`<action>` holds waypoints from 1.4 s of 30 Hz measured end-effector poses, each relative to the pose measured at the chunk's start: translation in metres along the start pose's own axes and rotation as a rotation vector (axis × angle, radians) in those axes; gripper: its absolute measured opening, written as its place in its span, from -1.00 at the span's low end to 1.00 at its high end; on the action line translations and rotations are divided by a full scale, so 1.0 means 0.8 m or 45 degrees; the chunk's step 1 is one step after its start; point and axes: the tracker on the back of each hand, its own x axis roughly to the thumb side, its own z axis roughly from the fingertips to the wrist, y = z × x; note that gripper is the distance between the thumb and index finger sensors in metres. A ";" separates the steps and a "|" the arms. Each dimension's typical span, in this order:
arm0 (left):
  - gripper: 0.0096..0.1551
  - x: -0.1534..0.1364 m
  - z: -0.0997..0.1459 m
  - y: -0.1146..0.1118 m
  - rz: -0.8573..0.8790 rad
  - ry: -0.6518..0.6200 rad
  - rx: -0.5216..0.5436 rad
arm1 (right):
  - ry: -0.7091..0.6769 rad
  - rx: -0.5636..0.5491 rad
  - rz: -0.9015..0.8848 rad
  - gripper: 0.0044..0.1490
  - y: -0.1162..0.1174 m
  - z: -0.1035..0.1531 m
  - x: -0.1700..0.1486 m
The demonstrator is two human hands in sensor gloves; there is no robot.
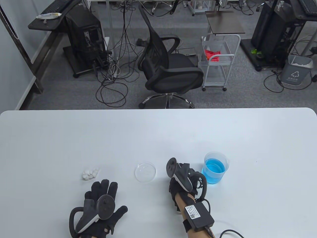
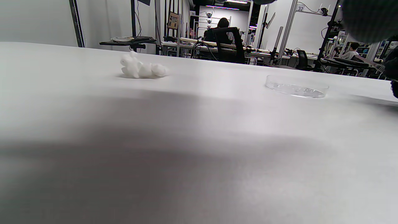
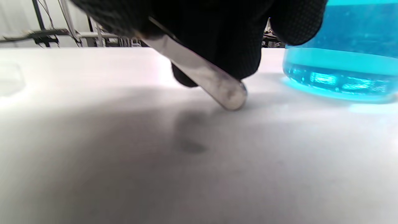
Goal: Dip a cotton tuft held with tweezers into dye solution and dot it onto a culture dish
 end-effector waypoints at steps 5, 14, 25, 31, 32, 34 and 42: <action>0.14 0.001 0.000 0.000 -0.008 0.005 -0.002 | -0.109 -0.050 -0.180 -0.36 -0.016 0.017 -0.008; 0.14 0.001 0.000 0.000 -0.009 0.017 -0.001 | -0.278 -0.273 -0.347 -0.32 -0.064 0.065 -0.021; 0.14 0.000 0.001 0.001 -0.045 0.055 0.008 | -0.314 -0.372 -0.470 -0.46 -0.071 0.114 -0.039; 0.15 -0.001 0.001 0.000 -0.058 0.070 0.004 | -0.318 -0.394 -0.513 -0.48 -0.051 0.115 -0.051; 0.15 -0.001 0.001 -0.001 -0.063 0.076 0.003 | -0.314 -0.387 -0.526 -0.48 -0.046 0.115 -0.052; 0.15 -0.002 0.002 -0.001 -0.070 0.084 0.003 | -0.321 -0.376 -0.516 -0.49 -0.039 0.114 -0.055; 0.16 -0.009 0.004 0.005 -0.090 0.132 0.074 | -0.326 -0.383 -0.532 -0.50 -0.032 0.117 -0.060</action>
